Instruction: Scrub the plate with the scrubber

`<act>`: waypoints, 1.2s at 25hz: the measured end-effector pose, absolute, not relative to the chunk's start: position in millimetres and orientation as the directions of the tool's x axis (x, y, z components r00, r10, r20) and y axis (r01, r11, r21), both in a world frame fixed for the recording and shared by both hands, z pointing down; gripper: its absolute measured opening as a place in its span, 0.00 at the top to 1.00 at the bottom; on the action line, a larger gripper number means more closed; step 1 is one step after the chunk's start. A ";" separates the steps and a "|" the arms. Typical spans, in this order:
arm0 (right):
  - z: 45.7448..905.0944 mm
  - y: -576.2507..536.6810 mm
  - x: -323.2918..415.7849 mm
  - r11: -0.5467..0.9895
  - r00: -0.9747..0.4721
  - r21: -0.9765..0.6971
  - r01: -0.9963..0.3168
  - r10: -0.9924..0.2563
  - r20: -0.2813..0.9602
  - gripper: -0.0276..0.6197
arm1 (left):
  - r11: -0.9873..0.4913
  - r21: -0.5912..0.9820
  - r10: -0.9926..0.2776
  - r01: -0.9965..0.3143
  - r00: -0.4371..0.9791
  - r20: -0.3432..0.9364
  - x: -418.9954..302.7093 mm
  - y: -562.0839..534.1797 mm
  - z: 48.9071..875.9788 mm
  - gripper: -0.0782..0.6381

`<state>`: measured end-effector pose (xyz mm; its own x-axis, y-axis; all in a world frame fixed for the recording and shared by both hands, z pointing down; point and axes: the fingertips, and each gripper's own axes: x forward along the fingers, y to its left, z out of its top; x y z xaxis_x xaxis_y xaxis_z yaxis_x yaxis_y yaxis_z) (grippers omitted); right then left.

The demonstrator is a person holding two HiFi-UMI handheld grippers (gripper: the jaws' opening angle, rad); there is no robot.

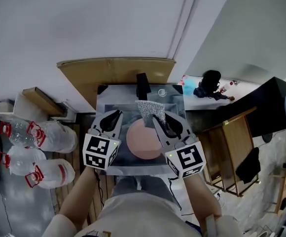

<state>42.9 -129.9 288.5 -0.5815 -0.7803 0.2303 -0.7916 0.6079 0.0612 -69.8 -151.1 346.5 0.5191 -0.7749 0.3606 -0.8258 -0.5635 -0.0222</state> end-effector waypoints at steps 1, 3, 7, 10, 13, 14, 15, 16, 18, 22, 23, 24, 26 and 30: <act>272.6 -128.6 43.6 0.604 -0.584 0.063 -0.794 -0.788 0.197 0.79 | -0.569 -0.043 -0.783 -0.821 0.525 0.335 -69.1 -150.2 331.0 0.84; 243.4 -125.6 47.0 0.596 -0.586 0.053 -0.801 -0.799 0.136 0.79 | -0.577 -0.080 -0.794 -0.813 0.535 0.289 -67.6 -147.3 302.5 0.84; 196.9 -117.1 59.1 0.577 -0.577 -0.014 -0.817 -0.816 0.032 0.79 | -0.601 -0.090 -0.792 -0.794 0.576 0.204 -65.6 -134.7 251.6 0.84; 168.0 -105.9 69.0 0.557 -0.556 -0.011 -0.831 -0.830 -0.031 0.79 | -0.596 -0.118 -0.802 -0.794 0.584 0.127 -68.4 -122.9 213.5 0.84; 142.1 -92.0 77.1 0.536 -0.535 0.008 -0.844 -0.840 -0.087 0.79 | -0.574 -0.162 -0.817 -0.803 0.574 0.053 -74.3 -112.4 178.6 0.85; 134.5 -86.6 78.8 0.532 -0.530 0.013 -0.847 -0.841 -0.103 0.79 | -0.571 -0.172 -0.818 -0.803 0.574 0.035 -75.6 -108.3 169.1 0.85; 127.5 -81.0 79.9 0.528 -0.527 0.020 -0.849 -0.842 -0.118 0.79 | -0.570 -0.177 -0.817 -0.802 0.576 0.019 -76.5 -103.7 160.5 0.85; 121.1 -75.2 80.5 0.526 -0.525 0.029 -0.850 -0.841 -0.130 0.79 | -0.570 -0.181 -0.815 -0.801 0.579 0.004 -76.9 -99.0 153.0 0.85; 110.4 -63.3 80.6 0.525 -0.526 0.047 -0.850 -0.837 -0.150 0.79 | -0.567 -0.202 -0.813 -0.799 0.582 -0.019 -77.2 -90.7 141.9 0.85; 98.1 -44.1 79.3 0.532 -0.536 0.075 -0.843 -0.826 -0.173 0.79 | -0.553 -0.218 -0.823 -0.804 0.568 -0.006 -77.0 -78.3 136.3 0.85; 96.8 -40.3 79.8 0.530 -0.536 0.084 -0.844 -0.826 -0.175 0.79 | -0.549 -0.229 -0.827 -0.804 0.563 0.005 -76.1 -75.4 137.2 0.85; 96.0 -36.6 80.6 0.527 -0.535 0.093 -0.845 -0.827 -0.175 0.79 | -0.546 -0.249 -0.828 -0.800 0.560 0.014 -75.1 -72.5 138.3 0.85; 96.1 -29.4 81.7 0.522 -0.532 0.102 -0.847 -0.829 -0.174 0.79 | -0.547 -0.275 -0.826 -0.791 0.562 0.028 -73.5 -67.4 142.4 0.85; 105.5 -17.4 81.0 0.522 -0.533 0.105 -0.846 -0.832 -0.154 0.79 | -0.558 -0.260 -0.823 -0.788 0.566 0.047 -73.0 -60.7 152.6 0.85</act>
